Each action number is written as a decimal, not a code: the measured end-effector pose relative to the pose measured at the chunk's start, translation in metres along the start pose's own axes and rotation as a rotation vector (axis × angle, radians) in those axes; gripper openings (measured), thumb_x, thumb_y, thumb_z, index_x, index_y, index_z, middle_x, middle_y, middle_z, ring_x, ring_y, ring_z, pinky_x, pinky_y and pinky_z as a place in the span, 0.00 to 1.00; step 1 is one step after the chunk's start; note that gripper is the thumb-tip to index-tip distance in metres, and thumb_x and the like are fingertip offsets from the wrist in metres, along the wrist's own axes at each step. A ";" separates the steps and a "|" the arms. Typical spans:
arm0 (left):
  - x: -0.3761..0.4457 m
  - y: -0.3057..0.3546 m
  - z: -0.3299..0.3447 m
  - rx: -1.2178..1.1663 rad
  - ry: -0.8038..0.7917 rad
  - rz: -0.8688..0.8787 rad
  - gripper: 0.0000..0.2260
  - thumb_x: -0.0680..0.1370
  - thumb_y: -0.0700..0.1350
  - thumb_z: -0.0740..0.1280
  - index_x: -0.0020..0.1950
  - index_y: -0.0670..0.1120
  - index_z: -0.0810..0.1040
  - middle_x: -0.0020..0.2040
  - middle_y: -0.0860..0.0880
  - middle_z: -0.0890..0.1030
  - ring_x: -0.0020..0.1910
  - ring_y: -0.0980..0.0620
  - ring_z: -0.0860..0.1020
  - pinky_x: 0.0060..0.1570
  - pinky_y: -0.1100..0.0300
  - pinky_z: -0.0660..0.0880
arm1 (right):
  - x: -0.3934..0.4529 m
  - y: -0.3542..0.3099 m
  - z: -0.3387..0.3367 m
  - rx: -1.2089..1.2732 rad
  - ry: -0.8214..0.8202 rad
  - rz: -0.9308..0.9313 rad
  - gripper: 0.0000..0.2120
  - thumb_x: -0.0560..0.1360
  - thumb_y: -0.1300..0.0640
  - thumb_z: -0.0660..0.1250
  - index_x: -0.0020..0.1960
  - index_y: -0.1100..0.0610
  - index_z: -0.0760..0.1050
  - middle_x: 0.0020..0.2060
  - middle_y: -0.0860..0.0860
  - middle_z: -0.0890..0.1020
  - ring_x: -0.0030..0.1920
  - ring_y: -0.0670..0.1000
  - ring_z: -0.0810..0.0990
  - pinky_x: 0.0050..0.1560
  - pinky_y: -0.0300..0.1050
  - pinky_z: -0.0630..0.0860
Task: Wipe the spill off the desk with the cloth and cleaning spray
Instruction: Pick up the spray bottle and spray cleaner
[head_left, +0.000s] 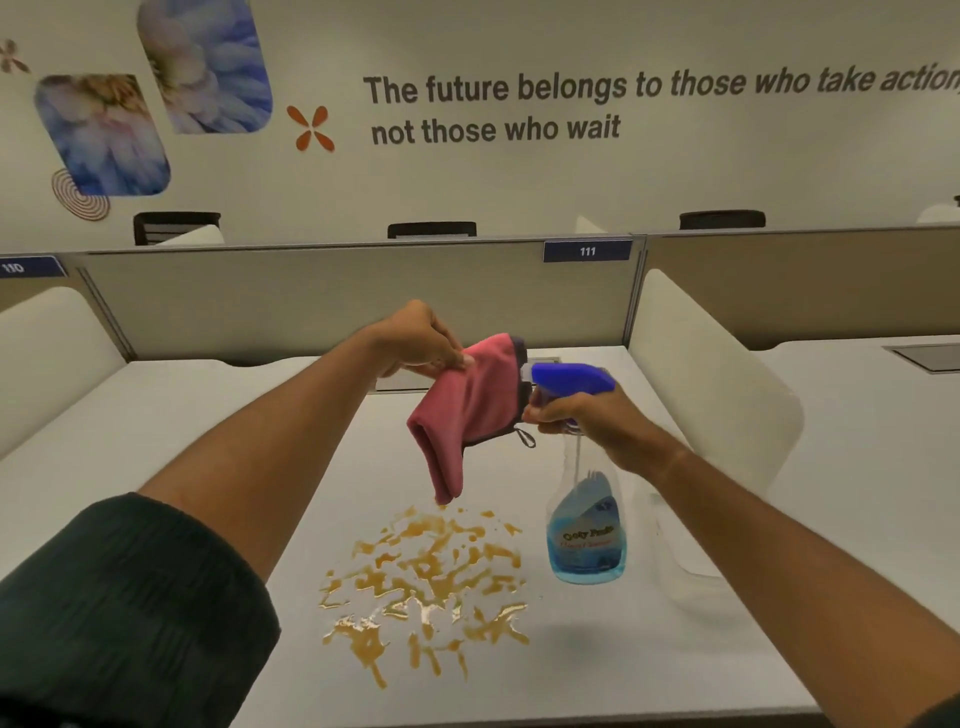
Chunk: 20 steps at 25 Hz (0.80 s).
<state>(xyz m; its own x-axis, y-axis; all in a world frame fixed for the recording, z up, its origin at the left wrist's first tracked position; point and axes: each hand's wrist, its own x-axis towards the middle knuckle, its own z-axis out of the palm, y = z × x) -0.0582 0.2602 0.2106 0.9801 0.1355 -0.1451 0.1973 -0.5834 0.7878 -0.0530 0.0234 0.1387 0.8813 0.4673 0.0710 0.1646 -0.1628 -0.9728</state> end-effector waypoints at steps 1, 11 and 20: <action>-0.002 0.000 -0.003 -0.007 0.013 -0.014 0.09 0.68 0.38 0.77 0.45 0.37 0.83 0.41 0.43 0.83 0.38 0.51 0.82 0.35 0.63 0.80 | -0.002 0.001 0.009 -0.008 -0.013 -0.005 0.05 0.71 0.68 0.69 0.45 0.61 0.80 0.39 0.57 0.83 0.41 0.51 0.82 0.43 0.42 0.80; -0.009 -0.007 -0.014 -0.014 0.034 -0.057 0.11 0.69 0.39 0.75 0.48 0.37 0.82 0.43 0.43 0.83 0.40 0.49 0.82 0.38 0.59 0.80 | -0.007 0.004 0.052 -0.034 0.002 0.029 0.08 0.70 0.71 0.65 0.43 0.60 0.76 0.33 0.54 0.80 0.34 0.48 0.81 0.35 0.38 0.80; -0.014 -0.006 -0.016 -0.074 -0.018 -0.046 0.07 0.68 0.37 0.76 0.44 0.38 0.82 0.40 0.44 0.84 0.38 0.51 0.83 0.36 0.62 0.81 | 0.015 0.007 0.026 0.097 0.361 0.202 0.23 0.67 0.70 0.68 0.61 0.60 0.69 0.42 0.56 0.81 0.41 0.51 0.81 0.39 0.44 0.79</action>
<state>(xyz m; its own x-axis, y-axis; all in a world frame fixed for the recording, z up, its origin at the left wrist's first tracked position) -0.0729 0.2747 0.2180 0.9705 0.1457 -0.1920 0.2402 -0.5163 0.8220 -0.0500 0.0518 0.1273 0.9930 0.0971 -0.0676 -0.0547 -0.1298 -0.9900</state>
